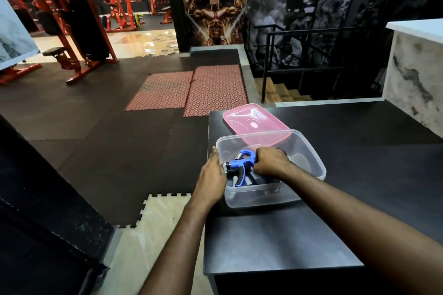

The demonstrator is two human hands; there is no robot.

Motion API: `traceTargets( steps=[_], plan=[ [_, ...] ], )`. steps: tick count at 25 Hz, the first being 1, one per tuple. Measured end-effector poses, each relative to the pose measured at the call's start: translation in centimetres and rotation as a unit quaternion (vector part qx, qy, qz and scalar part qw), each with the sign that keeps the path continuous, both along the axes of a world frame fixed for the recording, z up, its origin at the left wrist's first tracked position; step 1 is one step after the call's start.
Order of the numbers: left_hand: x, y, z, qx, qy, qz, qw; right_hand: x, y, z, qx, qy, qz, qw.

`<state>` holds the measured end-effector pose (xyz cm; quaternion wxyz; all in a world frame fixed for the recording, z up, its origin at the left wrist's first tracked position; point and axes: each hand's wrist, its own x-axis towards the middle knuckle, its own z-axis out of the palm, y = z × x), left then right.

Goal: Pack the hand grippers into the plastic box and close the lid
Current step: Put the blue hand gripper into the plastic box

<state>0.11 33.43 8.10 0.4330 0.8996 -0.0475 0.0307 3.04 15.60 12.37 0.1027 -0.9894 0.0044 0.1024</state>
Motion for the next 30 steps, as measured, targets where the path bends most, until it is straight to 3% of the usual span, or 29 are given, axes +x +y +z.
traceTargets(
  steps=[13,22,25,28,30],
  plan=[
    [-0.1,-0.1,0.2,-0.006,0.031,0.023,0.999,0.6,1.7,-1.2,-0.069,0.062,0.05,0.994],
    [-0.3,-0.1,0.6,-0.008,0.041,0.019,0.999,0.5,1.9,-1.4,-0.085,0.038,0.046,0.995],
    [-0.2,0.0,0.6,-0.008,0.043,0.014,0.999,0.6,1.0,-1.0,-0.049,0.011,0.002,0.999],
    [-0.2,0.0,0.5,-0.005,0.042,0.007,0.999,1.0,-0.8,-0.9,0.008,-0.08,-0.086,0.993],
    [-0.2,-0.1,0.5,-0.001,0.045,0.01,0.999,1.3,-2.2,-1.2,-0.003,-0.062,-0.106,0.992]
  ],
)
